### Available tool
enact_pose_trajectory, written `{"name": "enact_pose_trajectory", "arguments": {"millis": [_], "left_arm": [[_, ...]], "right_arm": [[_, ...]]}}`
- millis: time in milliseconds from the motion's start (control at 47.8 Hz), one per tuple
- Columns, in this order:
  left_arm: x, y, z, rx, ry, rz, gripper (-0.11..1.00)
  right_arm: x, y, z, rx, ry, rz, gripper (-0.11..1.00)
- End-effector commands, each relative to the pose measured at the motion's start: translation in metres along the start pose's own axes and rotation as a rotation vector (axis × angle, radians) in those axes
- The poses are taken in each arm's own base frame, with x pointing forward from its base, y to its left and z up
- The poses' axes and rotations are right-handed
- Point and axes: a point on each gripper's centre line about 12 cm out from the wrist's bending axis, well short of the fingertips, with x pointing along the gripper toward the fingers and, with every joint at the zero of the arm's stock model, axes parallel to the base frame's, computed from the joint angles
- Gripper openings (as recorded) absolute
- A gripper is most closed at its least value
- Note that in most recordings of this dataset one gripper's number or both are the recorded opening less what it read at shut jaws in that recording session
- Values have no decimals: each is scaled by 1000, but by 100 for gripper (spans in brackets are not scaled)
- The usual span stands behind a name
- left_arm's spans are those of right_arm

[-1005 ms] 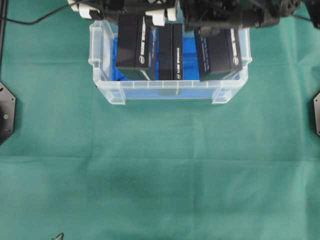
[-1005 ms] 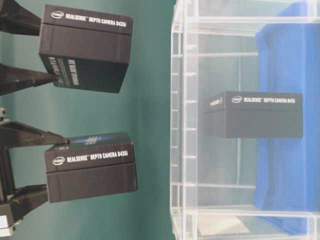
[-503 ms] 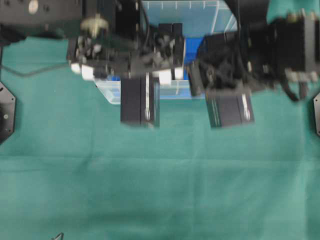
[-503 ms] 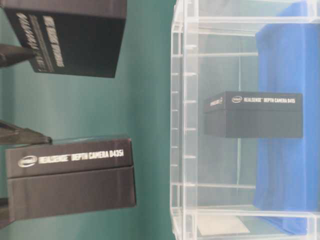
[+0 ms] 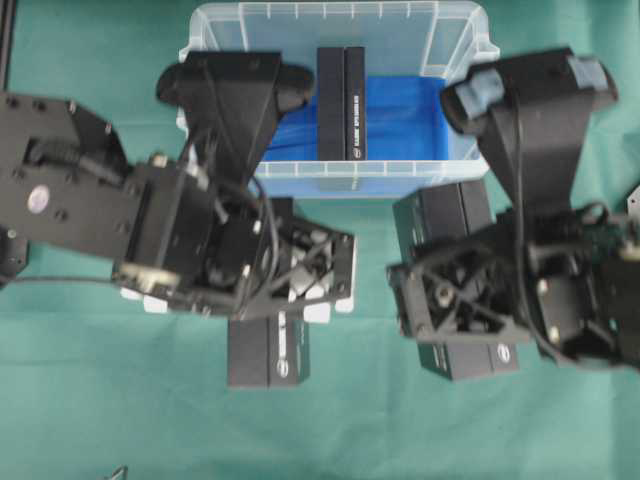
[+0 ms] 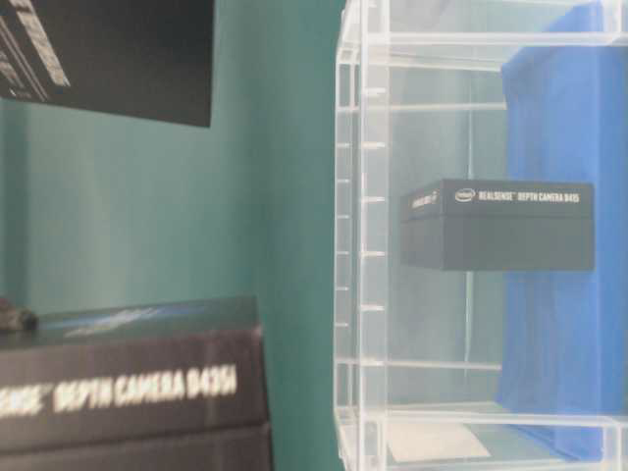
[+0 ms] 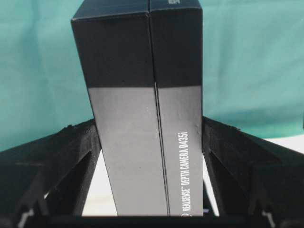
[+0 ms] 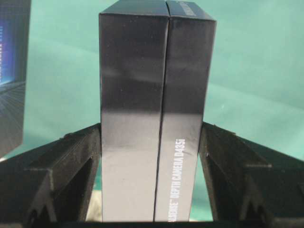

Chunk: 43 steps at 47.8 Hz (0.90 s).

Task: Take the box out of the case with both arms.
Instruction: 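Carry both boxes forward past the bin's front wall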

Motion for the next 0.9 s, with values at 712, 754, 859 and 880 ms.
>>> {"name": "enact_pose_trajectory", "arguments": {"millis": [712, 754, 859, 880], "left_arm": [[-19, 7, 19, 10, -32, -36, 65], [-20, 7, 19, 14, -31, -39, 65], [-19, 7, 19, 17, -31, -36, 65], [-19, 7, 19, 17, -31, -36, 65]], "right_arm": [[-11, 3, 0, 42, -8, -4, 66], [-11, 3, 1, 44, -8, -4, 66], [-10, 3, 2, 45, -9, -5, 66], [-10, 3, 2, 46, -10, -5, 66]]}}
